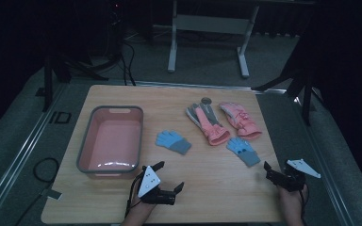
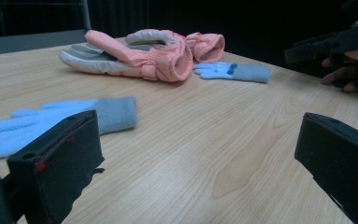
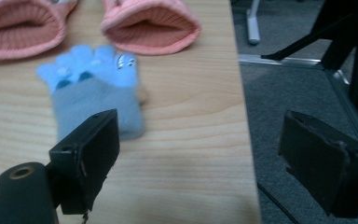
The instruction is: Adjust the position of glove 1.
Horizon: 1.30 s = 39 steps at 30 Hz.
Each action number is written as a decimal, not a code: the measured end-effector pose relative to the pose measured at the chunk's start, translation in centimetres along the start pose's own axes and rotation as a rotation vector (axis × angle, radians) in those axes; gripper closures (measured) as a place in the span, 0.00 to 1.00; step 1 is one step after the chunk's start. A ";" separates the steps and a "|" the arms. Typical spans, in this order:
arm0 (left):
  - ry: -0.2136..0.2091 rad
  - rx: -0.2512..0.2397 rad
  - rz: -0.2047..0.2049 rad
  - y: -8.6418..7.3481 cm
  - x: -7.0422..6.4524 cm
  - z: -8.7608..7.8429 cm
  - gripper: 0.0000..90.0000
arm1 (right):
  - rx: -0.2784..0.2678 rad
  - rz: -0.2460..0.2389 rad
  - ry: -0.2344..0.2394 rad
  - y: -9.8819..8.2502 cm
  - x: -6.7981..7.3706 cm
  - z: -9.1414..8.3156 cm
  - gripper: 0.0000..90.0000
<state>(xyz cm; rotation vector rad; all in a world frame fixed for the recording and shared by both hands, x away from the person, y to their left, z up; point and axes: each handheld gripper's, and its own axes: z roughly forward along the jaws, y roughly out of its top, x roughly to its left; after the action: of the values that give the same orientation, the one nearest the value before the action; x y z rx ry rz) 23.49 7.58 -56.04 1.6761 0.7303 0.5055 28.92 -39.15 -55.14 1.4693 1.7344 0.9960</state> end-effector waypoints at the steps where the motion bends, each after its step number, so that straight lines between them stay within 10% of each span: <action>1: 0.001 0.000 0.001 0.0 0.0 0.0 0.01 | 0.002 -0.013 0.002 0.0 0.1 0.0 0.14; 10: -0.002 0.004 0.004 0.0 0.0 0.0 0.01 | 0.029 -0.030 0.067 0.6 0.2 -0.4 0.13; 27: -0.011 0.003 0.006 0.0 0.0 0.0 0.01 | -0.015 -0.070 0.207 8.3 2.6 -3.5 0.14; 39: -0.012 0.001 0.005 0.0 0.0 0.0 0.01 | 0.019 -0.231 0.348 11.7 6.3 -2.7 0.14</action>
<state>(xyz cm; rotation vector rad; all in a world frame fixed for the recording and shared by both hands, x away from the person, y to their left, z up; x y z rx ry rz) 23.49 7.58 -56.04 1.6811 0.7179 0.4983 31.36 -32.29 -43.74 1.1202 2.1084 1.1614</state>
